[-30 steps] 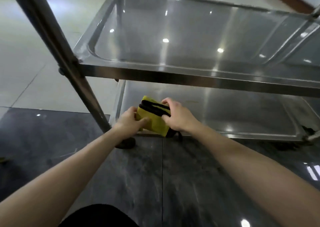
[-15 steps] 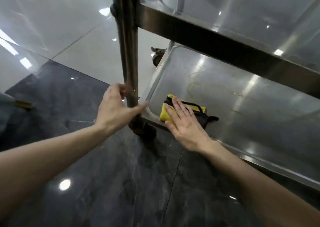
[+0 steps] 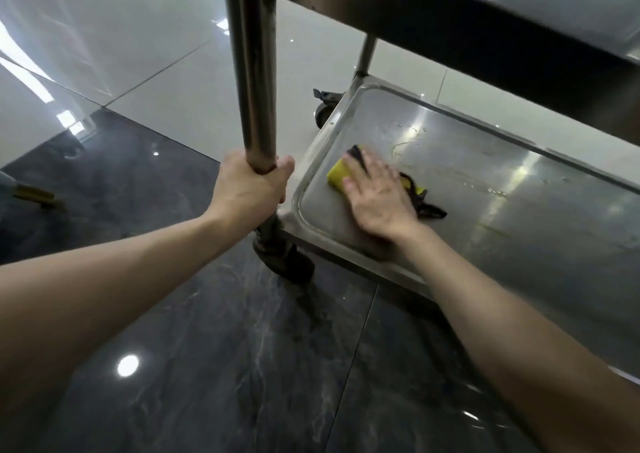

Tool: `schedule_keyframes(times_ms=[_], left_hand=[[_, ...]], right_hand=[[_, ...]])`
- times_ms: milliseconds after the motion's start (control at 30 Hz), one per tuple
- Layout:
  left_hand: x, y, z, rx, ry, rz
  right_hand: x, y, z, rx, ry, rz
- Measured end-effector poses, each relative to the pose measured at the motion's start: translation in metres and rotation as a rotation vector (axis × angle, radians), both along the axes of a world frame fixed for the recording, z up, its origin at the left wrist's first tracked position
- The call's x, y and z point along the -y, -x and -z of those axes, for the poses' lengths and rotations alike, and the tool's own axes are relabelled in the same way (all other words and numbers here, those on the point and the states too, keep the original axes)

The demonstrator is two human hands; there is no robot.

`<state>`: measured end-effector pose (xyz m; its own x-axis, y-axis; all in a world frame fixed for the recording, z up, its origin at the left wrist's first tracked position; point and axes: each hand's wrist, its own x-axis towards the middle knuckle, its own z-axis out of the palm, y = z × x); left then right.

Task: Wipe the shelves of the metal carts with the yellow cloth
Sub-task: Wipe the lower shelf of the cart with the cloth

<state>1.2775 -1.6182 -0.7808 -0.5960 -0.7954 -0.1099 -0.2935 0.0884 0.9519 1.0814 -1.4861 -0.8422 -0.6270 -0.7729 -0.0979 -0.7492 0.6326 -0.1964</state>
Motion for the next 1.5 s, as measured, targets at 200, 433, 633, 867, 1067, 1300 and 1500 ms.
schedule_keyframes(times_ms=[200,433,633,867,1067,1300,1500], left_hand=[[-0.003,0.002,0.002,-0.035,-0.027,-0.008],[-0.013,0.013,-0.004,-0.044,-0.004,0.022],[-0.015,0.013,0.0,-0.029,-0.005,-0.029],[-0.015,0.015,-0.003,-0.044,-0.036,-0.029],[-0.019,0.012,-0.002,-0.041,-0.024,-0.053],[-0.018,0.014,0.0,-0.04,-0.001,-0.044],[-0.021,0.012,-0.004,-0.04,-0.013,-0.058]], right_hand=[[-0.038,-0.04,-0.001,0.031,0.063,-0.321],[0.013,0.024,-0.001,0.0,0.037,0.026],[-0.023,-0.045,-0.001,0.035,0.12,-0.307],[0.052,0.061,-0.004,-0.02,0.023,0.116],[-0.036,-0.076,0.004,0.068,0.099,-0.226],[0.032,0.1,-0.003,-0.038,0.022,0.024],[-0.018,0.007,0.0,0.03,0.065,-0.064]])
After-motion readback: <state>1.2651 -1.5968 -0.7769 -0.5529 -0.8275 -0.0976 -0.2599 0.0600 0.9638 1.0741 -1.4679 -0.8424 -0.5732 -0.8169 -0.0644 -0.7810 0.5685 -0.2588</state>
